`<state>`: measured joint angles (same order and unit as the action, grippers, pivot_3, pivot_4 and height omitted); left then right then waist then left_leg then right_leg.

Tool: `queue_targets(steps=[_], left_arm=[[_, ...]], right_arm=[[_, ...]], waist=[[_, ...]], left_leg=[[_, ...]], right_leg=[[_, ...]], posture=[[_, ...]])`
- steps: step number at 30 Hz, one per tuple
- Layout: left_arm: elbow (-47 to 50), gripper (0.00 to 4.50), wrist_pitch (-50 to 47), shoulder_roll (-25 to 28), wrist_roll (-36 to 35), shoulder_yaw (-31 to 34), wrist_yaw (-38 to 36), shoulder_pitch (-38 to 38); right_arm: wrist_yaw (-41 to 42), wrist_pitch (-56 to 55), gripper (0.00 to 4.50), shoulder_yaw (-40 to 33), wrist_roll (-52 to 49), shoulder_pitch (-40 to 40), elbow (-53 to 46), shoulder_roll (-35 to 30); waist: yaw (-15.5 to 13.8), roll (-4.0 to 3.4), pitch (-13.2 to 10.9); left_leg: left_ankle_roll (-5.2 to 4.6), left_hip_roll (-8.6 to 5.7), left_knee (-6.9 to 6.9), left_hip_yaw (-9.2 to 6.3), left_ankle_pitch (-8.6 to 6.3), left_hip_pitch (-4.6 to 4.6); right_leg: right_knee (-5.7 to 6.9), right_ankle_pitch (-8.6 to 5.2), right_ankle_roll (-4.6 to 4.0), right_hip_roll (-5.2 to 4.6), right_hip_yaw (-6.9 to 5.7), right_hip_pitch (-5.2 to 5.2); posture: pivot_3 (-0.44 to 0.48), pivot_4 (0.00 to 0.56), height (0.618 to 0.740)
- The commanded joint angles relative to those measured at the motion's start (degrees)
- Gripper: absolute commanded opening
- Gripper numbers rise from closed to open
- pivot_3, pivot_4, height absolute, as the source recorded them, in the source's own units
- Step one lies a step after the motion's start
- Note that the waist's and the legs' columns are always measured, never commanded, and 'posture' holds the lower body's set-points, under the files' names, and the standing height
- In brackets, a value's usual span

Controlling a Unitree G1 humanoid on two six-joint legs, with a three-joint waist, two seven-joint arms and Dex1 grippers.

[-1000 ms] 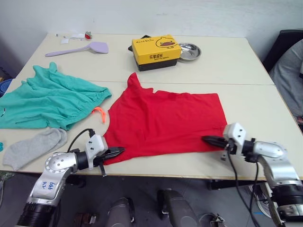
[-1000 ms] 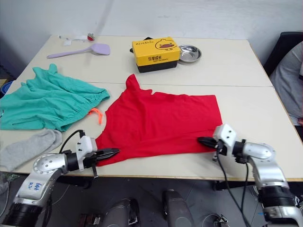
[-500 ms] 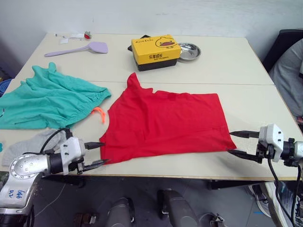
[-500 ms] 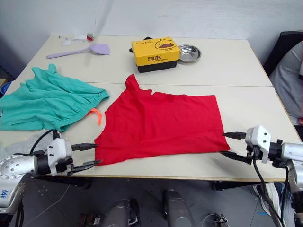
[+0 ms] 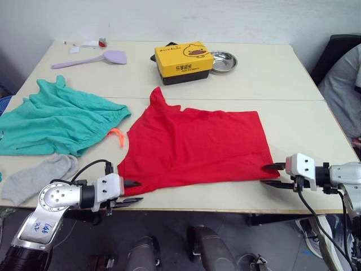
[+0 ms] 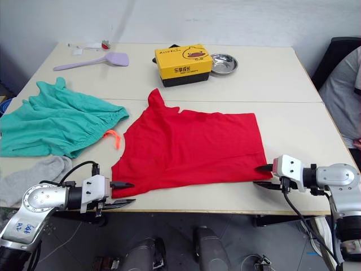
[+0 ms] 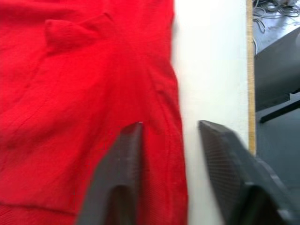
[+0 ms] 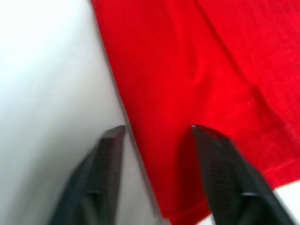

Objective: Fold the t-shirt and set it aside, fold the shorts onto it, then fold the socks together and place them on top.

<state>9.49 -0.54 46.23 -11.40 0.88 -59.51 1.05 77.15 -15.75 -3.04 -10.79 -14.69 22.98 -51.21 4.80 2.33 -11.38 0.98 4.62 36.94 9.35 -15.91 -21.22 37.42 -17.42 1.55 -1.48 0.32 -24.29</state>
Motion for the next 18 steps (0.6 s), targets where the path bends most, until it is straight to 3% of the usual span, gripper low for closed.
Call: queue_targets(steps=[1,3,10,18], left_arm=[[-3.1,0.67,-1.6,1.9,2.3,-0.2,0.2,-1.2],[-3.5,0.04,-2.4,2.6,1.4,-0.4,-1.3,-1.3],[-2.9,0.04,-2.0,6.2,-3.6,2.1,-7.8,1.2],[0.4,0.04,-1.4,8.1,-6.2,5.5,-9.5,6.7]], right_arm=[[0.8,1.9,0.67,0.0,-1.2,1.6,-1.3,-0.4],[1.8,2.8,0.03,-0.1,-2.3,2.7,-2.8,-0.9],[4.2,13.6,0.03,-3.2,-9.0,12.1,-14.7,-4.6],[4.2,19.2,0.03,-7.5,-12.4,22.9,-24.2,-6.8]], waist=[[0.0,0.0,0.0],[0.0,0.0,0.0],[0.0,-0.08,0.1],[-0.1,-0.07,0.0]], left_leg=[[-0.01,0.0,0.02,-0.01,0.01,0.01],[-0.01,0.0,0.02,-0.02,0.02,0.02],[-0.09,0.07,-0.33,-0.07,0.1,0.04],[0.05,0.03,-0.71,-0.07,0.11,0.03]], right_leg=[[0.0,0.01,-0.03,0.0,0.0,0.01],[0.0,0.02,-0.05,0.0,0.0,0.03],[0.05,-0.07,-0.15,0.04,-0.1,-0.07],[0.01,-0.27,-0.19,0.06,-0.12,-0.22]], posture=[[0.0,0.15,0.74],[0.0,0.15,0.74],[0.0,0.15,0.74],[0.0,0.15,0.74]])
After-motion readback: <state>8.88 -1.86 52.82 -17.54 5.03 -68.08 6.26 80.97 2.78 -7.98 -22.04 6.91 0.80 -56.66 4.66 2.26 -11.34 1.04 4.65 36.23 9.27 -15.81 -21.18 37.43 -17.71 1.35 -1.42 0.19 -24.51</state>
